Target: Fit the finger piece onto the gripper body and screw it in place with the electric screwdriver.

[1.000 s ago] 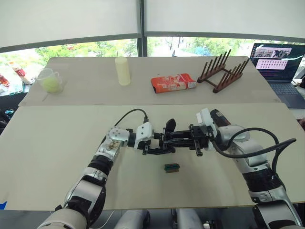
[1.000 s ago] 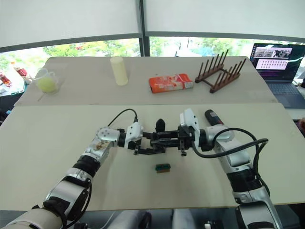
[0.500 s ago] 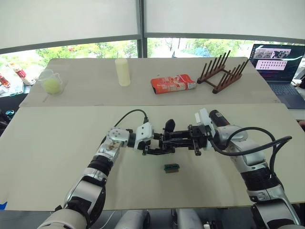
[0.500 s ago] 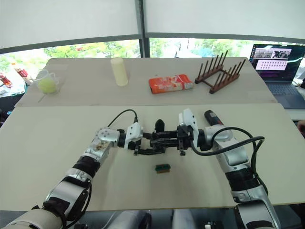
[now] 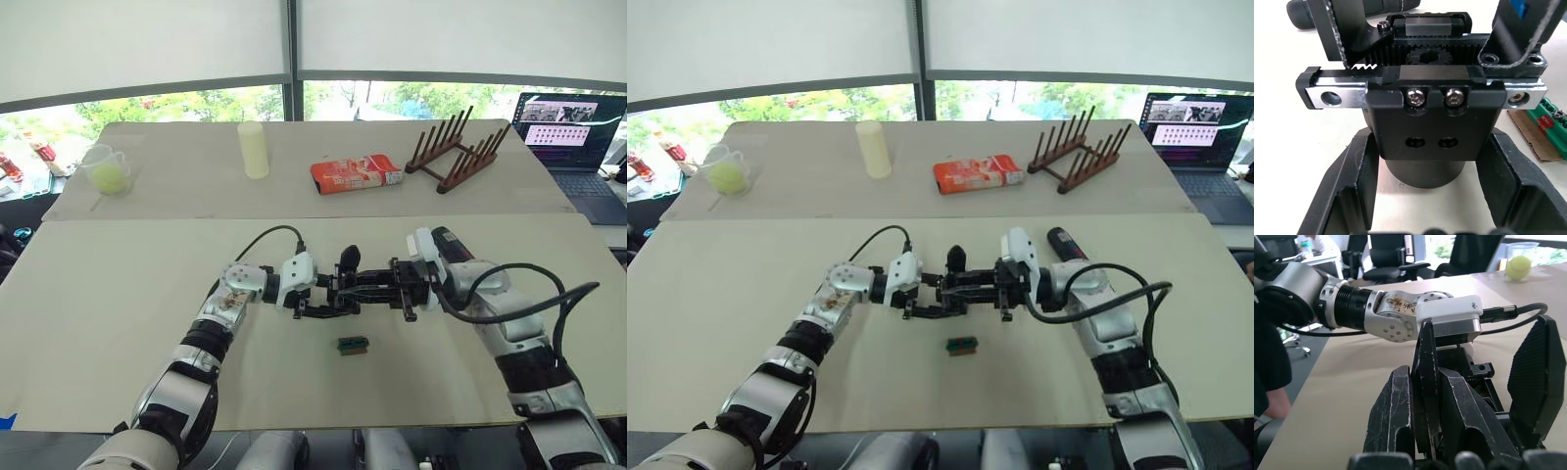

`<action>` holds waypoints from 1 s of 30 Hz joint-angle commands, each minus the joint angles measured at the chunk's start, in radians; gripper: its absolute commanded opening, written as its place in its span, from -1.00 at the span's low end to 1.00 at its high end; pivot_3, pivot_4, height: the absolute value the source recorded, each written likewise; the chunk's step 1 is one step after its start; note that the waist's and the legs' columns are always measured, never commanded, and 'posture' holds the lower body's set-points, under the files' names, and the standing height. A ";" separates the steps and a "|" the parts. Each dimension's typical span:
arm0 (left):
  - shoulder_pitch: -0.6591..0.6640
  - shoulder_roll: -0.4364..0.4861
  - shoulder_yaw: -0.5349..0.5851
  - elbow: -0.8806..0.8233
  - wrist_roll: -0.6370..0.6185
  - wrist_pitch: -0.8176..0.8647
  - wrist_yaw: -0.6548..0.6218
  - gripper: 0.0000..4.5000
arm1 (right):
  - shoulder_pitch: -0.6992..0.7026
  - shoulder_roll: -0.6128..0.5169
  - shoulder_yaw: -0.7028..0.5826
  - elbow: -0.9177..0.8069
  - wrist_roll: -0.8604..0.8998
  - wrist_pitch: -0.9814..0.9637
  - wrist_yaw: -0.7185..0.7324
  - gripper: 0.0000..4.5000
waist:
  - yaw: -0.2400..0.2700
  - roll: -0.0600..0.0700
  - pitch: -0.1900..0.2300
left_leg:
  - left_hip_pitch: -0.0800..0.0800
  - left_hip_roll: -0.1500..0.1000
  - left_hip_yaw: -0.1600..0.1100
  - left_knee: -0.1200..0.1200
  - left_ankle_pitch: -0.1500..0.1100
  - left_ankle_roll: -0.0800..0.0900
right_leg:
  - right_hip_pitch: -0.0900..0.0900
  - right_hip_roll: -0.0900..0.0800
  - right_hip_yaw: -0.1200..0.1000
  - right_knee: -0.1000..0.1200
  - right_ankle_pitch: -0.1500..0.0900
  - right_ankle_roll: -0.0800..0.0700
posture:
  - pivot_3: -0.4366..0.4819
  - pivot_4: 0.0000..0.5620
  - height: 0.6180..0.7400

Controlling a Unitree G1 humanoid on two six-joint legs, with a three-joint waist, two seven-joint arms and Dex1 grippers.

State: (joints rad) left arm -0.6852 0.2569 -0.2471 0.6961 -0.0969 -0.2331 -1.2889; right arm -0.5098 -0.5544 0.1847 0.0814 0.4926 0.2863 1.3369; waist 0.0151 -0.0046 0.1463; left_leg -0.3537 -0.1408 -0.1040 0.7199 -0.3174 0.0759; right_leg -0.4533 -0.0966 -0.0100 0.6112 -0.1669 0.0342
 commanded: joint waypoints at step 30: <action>-0.009 -0.002 0.033 -0.033 -0.011 0.021 0.035 0.02 | 0.093 -0.075 0.111 0.036 -0.134 0.098 -0.133 -0.86 | 0.002 -0.001 -0.024 | 0.002 0.001 0.000 -0.006 0.000 0.000 | 0.000 0.000 0.001 -0.001 0.000 0.000 | -0.05 -0.47 1.00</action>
State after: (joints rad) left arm -0.6736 0.2507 -0.2475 0.6940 -0.0799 -0.2044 -1.2697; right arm -0.5127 -0.6008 0.2278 0.0522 0.4920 0.3369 1.2677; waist 0.0172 -0.0056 0.1221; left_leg -0.3518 -0.1403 -0.1042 0.7141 -0.3177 0.0760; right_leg -0.4528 -0.0966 -0.0092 0.6099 -0.1671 0.0342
